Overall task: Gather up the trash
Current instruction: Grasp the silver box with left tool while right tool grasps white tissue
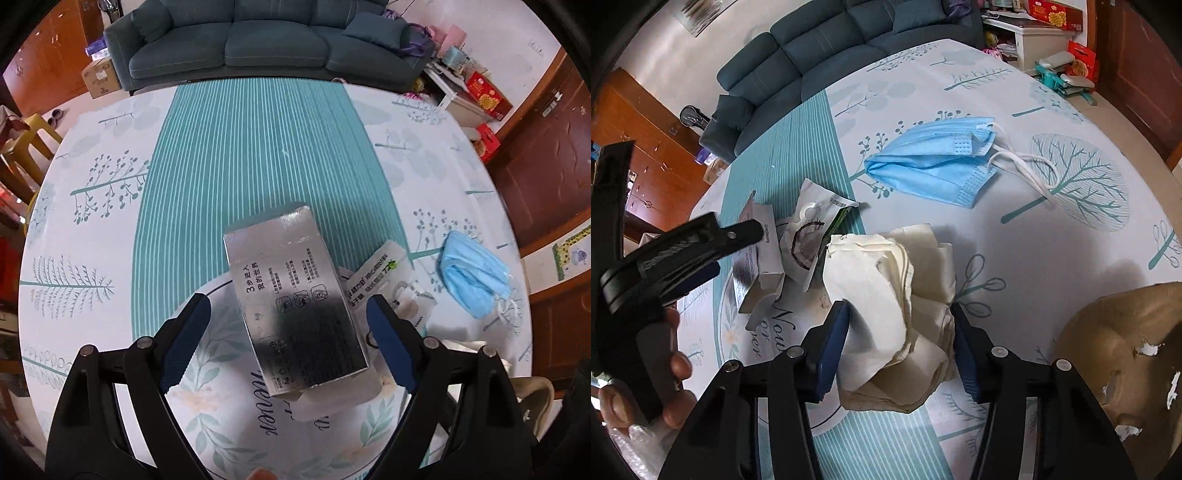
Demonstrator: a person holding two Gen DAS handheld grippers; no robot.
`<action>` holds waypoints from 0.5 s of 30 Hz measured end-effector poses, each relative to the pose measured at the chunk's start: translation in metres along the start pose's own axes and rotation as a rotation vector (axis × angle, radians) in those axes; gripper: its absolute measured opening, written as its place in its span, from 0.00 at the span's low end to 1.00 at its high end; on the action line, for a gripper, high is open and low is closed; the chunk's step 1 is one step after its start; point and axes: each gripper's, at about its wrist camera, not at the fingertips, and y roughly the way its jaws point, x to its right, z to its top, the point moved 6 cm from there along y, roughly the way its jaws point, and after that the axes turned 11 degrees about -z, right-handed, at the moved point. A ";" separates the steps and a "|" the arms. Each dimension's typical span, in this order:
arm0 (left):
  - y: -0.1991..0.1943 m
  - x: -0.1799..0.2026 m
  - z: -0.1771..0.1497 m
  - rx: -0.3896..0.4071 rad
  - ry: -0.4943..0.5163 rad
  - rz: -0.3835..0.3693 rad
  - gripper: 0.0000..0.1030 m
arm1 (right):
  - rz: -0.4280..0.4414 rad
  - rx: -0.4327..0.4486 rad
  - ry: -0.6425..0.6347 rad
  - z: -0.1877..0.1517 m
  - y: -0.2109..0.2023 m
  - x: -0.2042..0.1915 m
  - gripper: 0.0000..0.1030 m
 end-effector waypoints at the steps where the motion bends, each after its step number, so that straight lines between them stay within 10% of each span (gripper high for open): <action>1: 0.004 -0.001 -0.002 -0.009 -0.002 0.011 0.82 | -0.001 0.000 -0.001 0.000 -0.001 0.000 0.51; 4: 0.014 -0.004 -0.007 -0.037 -0.011 0.033 0.79 | 0.001 -0.002 0.005 -0.004 -0.005 0.002 0.49; 6: 0.021 -0.007 -0.011 -0.064 -0.033 0.032 0.60 | 0.000 0.002 0.012 -0.008 -0.010 0.004 0.45; 15: -0.011 0.001 -0.035 -0.063 0.037 0.013 0.57 | 0.050 0.044 0.035 -0.039 -0.049 0.005 0.33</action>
